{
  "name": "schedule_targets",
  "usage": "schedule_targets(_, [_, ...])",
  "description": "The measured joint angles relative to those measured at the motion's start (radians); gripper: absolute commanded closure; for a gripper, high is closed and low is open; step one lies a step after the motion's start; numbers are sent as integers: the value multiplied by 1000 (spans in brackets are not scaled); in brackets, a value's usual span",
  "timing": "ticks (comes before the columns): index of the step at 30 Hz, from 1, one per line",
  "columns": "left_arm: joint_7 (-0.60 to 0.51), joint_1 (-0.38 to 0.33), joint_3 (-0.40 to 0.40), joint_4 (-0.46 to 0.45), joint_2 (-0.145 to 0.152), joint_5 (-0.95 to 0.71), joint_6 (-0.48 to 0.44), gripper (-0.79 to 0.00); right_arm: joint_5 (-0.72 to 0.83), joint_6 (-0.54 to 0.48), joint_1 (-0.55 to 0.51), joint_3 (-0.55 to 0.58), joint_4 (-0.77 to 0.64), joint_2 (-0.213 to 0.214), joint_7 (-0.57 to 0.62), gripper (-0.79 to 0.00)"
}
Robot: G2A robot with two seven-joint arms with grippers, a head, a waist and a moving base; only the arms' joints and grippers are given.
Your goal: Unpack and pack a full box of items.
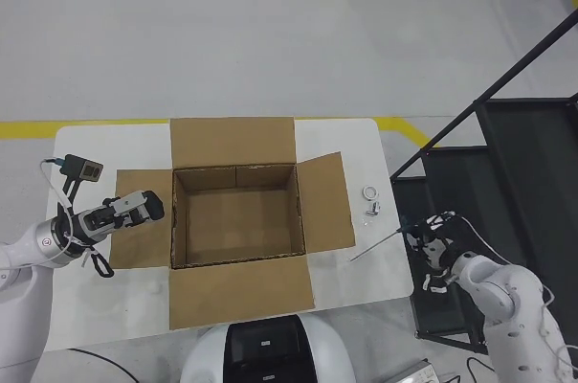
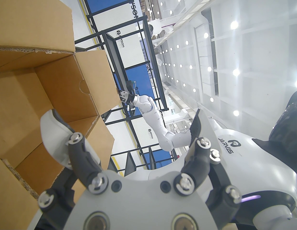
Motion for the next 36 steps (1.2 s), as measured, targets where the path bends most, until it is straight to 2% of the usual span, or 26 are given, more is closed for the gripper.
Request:
schedule_targets(8, [0,0,0,0,0,0,0,-785,98,-207,-168,121,-194,10,-83,0])
schedule_targets(12, [0,0,0,0,0,0,0,-785,131,-195,-184,116,-260,11,-89,0])
schedule_targets(19, [0,0,0,0,0,0,0,-785,100,-64,-142,1,-396,11,-47,0])
schedule_targets(24, [0,0,0,0,0,0,0,-785,46,17,-61,-124,-459,13,6,0])
schedule_targets(28, [0,0,0,0,0,0,0,-785,-15,124,42,-255,-459,11,73,0])
schedule_targets(36, [0,0,0,0,0,0,0,-785,-172,432,296,-594,-350,-18,201,0])
